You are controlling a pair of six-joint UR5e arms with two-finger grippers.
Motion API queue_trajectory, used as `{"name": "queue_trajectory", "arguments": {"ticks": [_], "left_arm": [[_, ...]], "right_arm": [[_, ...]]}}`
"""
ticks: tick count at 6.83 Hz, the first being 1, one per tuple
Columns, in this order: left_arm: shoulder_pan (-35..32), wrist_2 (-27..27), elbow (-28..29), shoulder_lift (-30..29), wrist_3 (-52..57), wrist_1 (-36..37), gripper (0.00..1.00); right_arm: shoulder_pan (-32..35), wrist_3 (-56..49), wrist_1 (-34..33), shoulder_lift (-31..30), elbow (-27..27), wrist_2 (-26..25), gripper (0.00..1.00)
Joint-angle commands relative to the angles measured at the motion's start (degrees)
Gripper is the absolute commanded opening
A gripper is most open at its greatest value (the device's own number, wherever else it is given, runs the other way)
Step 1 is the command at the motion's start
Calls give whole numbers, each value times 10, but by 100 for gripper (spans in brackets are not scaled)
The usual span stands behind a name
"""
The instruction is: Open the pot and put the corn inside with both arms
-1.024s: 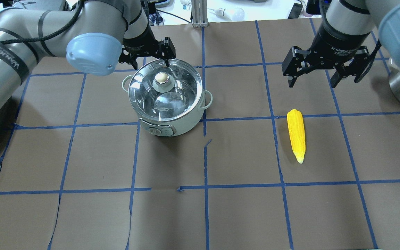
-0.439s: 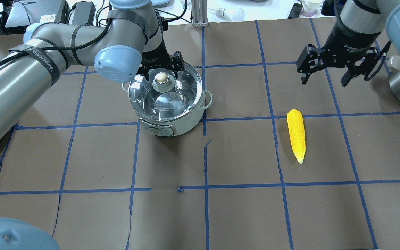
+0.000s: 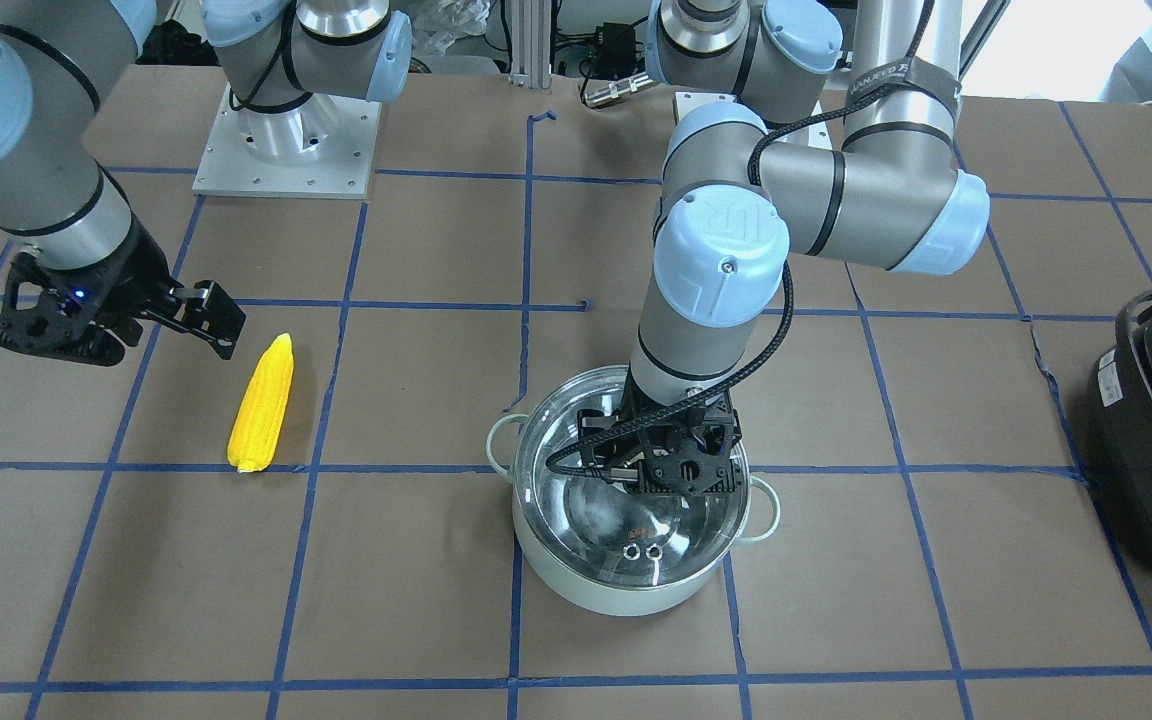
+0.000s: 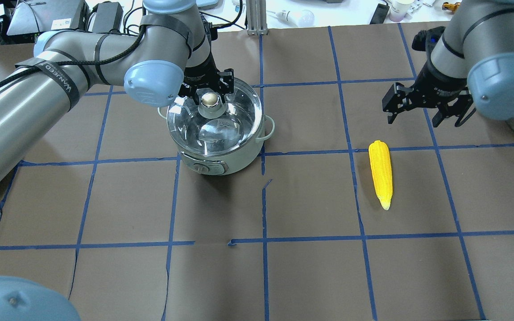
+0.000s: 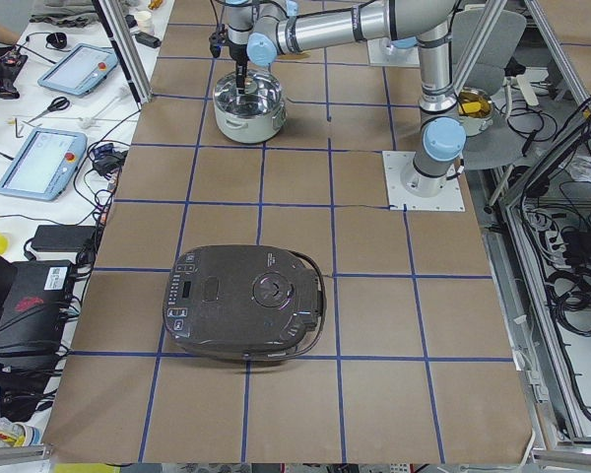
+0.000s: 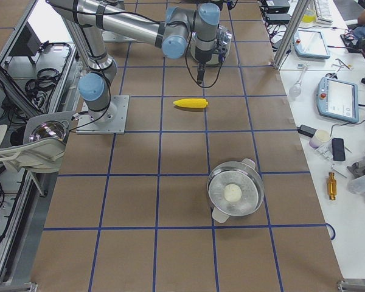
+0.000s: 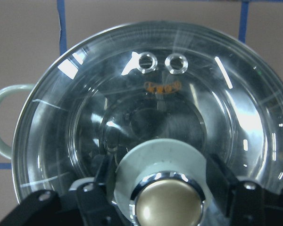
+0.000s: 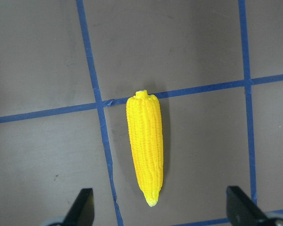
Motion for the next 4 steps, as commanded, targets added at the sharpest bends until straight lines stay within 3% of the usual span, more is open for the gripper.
{"name": "queue_trajectory", "arguments": {"ticks": [1,2,4], "left_arm": [[0,-2,0,11,0,-1,23],[0,-2,0,12,0,-2,20],[4,-3,10,22,2,-8,5]], "right_arm": [[-1,-19,-157,41,103,-20,100],[1,-21,-184,71,111,-16,100],[29,-21,-197,104,120,-17,100]]}}
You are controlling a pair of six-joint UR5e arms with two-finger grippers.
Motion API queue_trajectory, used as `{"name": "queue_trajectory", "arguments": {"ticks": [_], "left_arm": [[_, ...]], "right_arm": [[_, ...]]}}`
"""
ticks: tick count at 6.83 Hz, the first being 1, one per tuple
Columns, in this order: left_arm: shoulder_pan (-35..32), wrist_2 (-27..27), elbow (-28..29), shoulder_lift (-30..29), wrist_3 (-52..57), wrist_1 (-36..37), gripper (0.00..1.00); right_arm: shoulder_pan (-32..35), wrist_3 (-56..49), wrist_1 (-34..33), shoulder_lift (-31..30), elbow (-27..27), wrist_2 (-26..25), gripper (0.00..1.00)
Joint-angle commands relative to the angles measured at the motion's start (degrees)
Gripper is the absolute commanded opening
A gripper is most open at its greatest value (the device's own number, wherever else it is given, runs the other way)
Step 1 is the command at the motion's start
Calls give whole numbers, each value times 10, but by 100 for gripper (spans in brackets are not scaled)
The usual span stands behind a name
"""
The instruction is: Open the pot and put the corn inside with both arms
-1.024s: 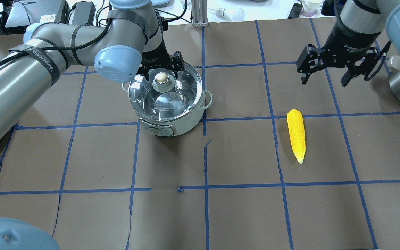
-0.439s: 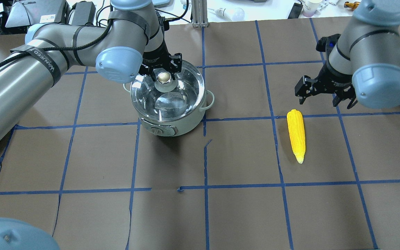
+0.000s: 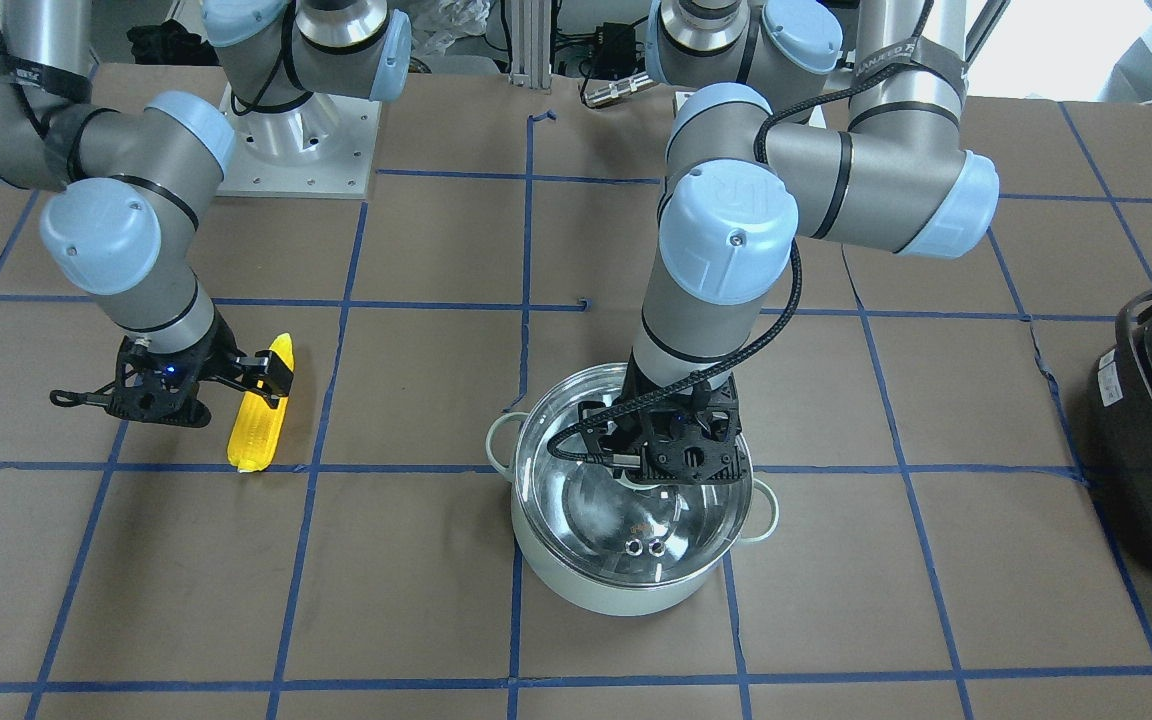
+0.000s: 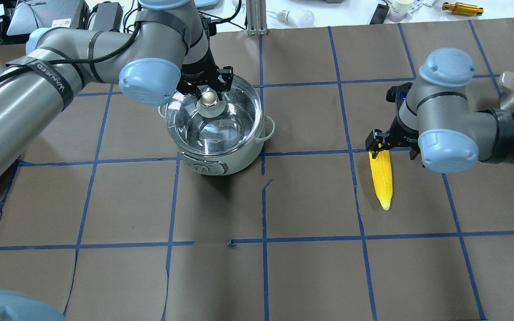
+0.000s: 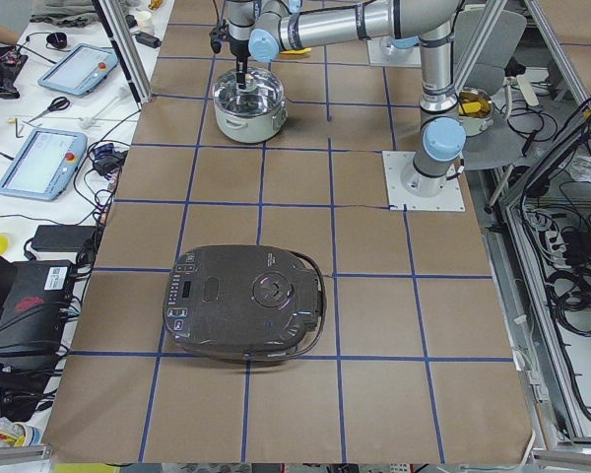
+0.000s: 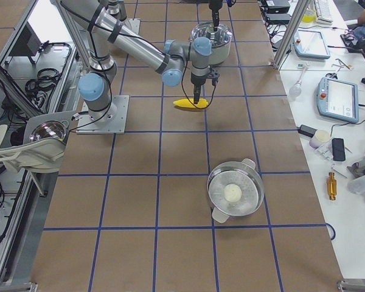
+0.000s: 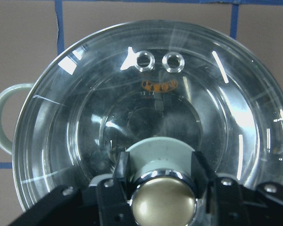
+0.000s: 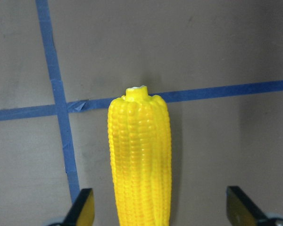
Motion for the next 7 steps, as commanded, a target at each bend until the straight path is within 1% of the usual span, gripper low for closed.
{"name": "queue_trajectory", "arguments": {"ticks": [1,2,3,4,5,6,7], "left_arm": [[20,-24,20,30,1,-31,5],[69,-30,43,50,10,-79,5],[121,-57,50,66,14,-107,5],[158,-58,43,76,68,-112,5],[201,-49,38,79,150,-133,5],[262,-50,33,78,200,-139,5],[311,-50,10,73,271,-139,3]], "right_arm": [[17,0,-15,25,7,2,100],[17,1,-34,39,10,1,100],[17,0,-49,49,10,-6,100],[16,1,-52,49,10,-6,96],[16,1,-52,49,11,-9,68],[16,3,-53,49,10,-10,35],[16,7,-54,49,9,-9,3]]}}
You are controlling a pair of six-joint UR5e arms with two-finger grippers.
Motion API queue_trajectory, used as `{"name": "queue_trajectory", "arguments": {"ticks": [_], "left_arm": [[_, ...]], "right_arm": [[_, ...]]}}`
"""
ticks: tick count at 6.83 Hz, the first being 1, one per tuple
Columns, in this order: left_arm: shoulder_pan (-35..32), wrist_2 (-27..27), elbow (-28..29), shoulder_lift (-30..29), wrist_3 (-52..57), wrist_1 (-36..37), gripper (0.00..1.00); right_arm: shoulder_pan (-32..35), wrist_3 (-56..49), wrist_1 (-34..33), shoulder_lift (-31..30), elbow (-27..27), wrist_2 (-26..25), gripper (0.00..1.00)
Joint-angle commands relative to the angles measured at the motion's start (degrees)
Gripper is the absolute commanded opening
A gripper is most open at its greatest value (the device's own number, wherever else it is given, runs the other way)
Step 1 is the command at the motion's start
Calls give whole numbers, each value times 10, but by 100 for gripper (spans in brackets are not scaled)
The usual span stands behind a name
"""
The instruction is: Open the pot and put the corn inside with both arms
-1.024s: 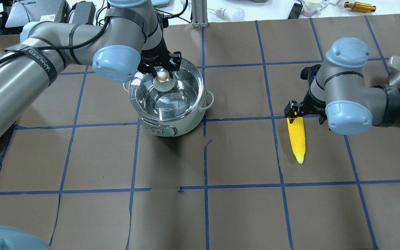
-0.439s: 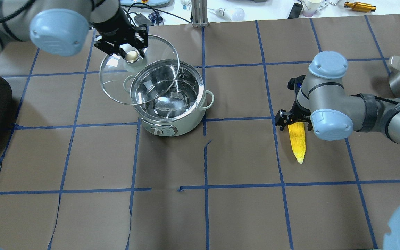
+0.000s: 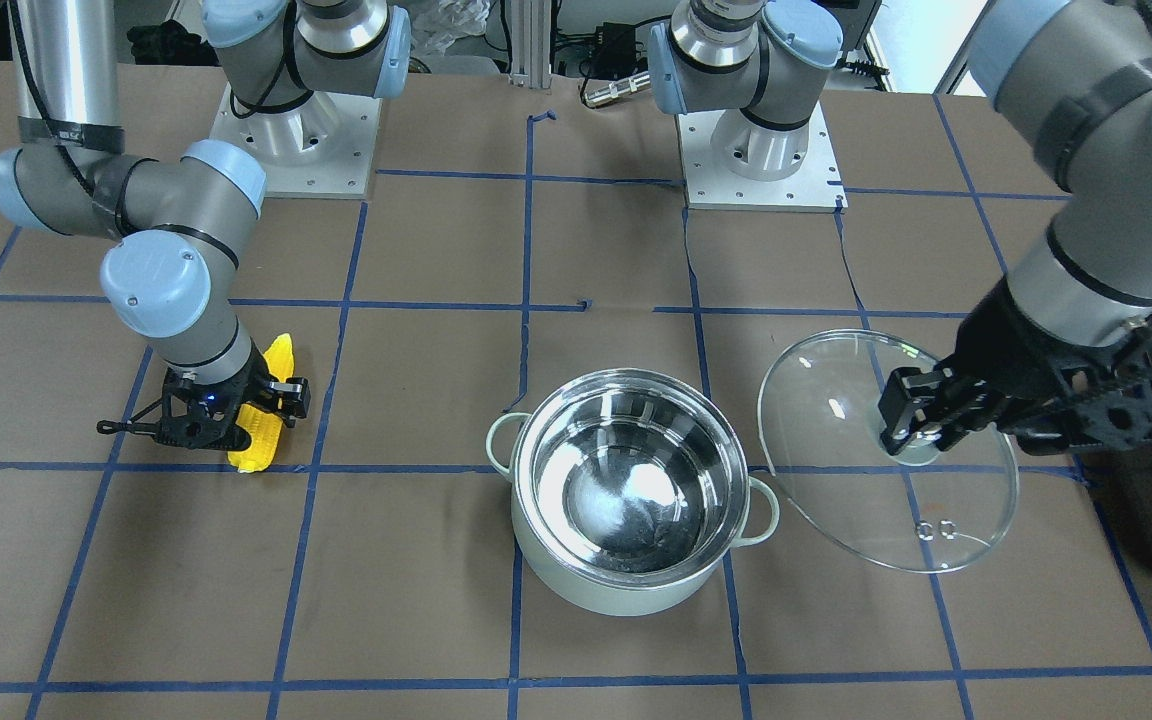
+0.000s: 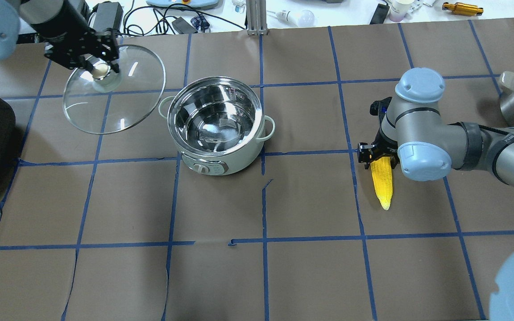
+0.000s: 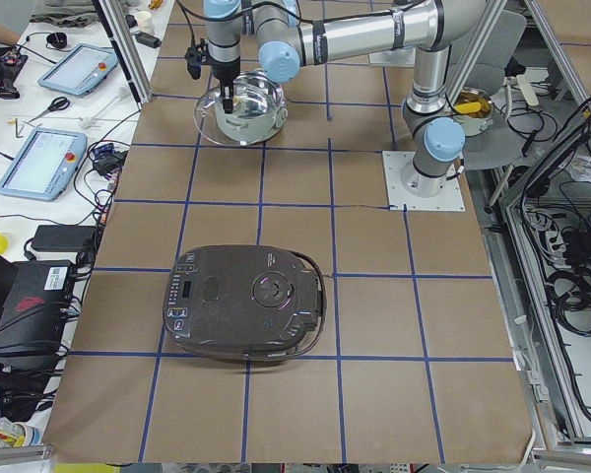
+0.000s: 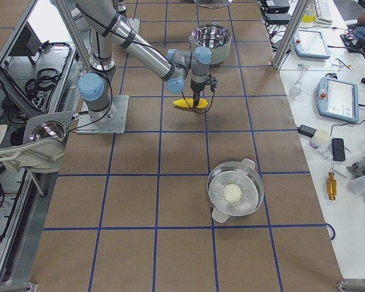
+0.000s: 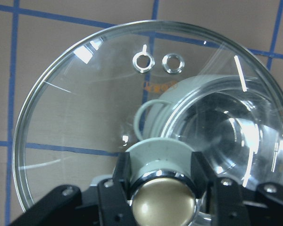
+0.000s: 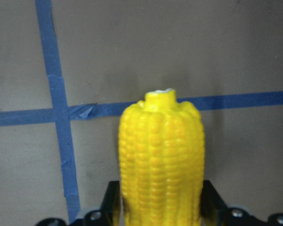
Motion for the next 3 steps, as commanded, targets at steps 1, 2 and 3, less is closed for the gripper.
{"name": "queue_trajectory", "arguments": {"ticks": [1,2,3], "left_arm": [[99,1,-42,-16,154,1,2],[128,2,-62,-29,207,28,1],[135,40,-84,-51,253,87,1]], "right_arm": [[0,3,-2,0,-7,2,0],[0,7,-8,-1,-18,0,0],[0,8,0,-7,-49,-4,0]]}}
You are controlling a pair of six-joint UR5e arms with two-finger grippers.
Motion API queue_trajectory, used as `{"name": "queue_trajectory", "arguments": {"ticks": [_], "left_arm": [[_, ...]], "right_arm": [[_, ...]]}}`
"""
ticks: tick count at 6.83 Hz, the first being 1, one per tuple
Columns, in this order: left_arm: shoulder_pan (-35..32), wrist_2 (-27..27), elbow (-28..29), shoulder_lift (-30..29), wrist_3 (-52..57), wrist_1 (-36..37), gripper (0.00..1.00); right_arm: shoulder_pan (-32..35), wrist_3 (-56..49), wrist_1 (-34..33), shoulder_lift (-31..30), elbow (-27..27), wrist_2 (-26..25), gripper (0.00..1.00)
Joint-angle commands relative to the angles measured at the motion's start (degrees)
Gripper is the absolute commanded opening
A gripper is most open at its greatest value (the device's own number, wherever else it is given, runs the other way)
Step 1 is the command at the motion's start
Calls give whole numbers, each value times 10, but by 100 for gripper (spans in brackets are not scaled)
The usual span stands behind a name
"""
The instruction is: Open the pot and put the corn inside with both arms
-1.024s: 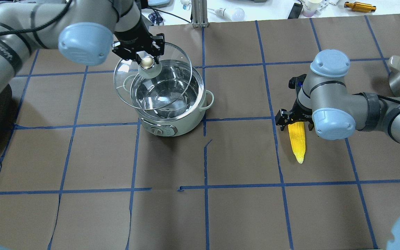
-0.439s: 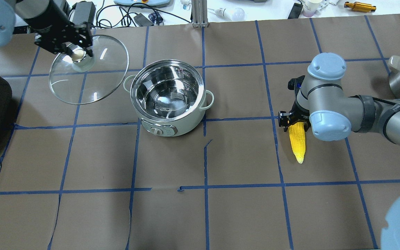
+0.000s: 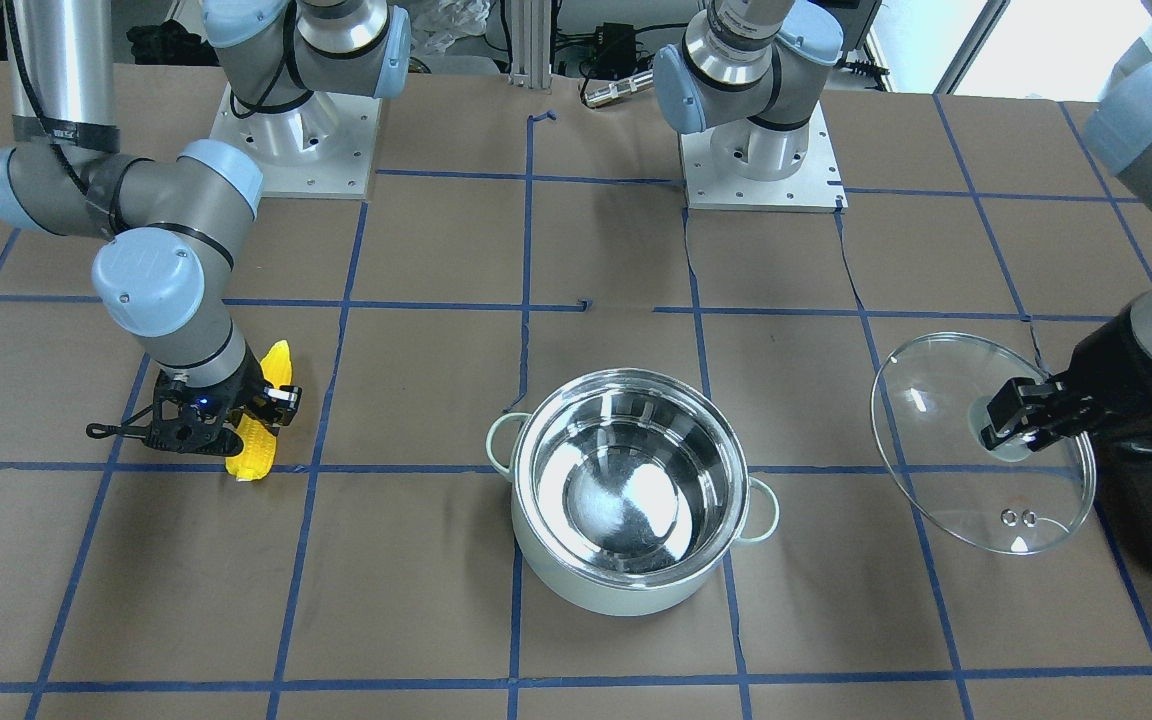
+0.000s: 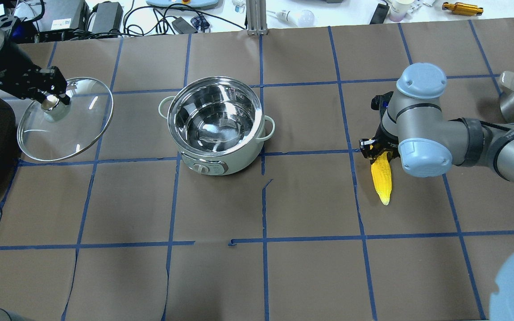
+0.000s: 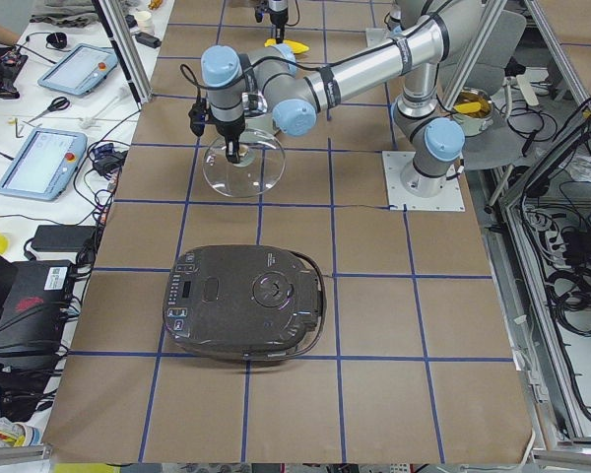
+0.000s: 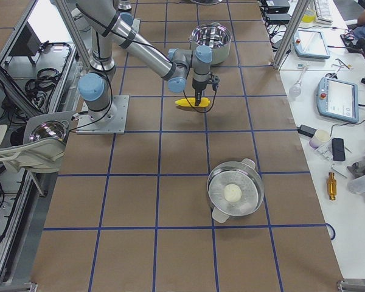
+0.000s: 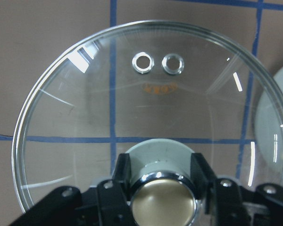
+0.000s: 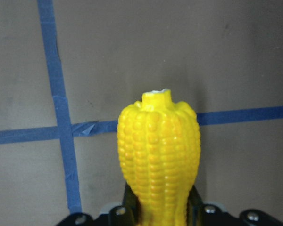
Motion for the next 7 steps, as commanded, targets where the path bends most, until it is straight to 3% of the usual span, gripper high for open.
{"name": "queue_trajectory", "arguments": {"ticks": [1,3,5,7], "left_arm": [[20,62,-67,-41,87,139,0],[14,44,-109,-66,81,218,0],[-22,37,-107,-74,85,220,0],[-34,38,-105,-78,87,220,0]], "right_arm": [[6,44,42,-6,-68,1,0],[86,136,173,-5,-199,-6,0],[161,231,324,12,-370,-4,0],[232,314,360,86,-513,2,0]]}}
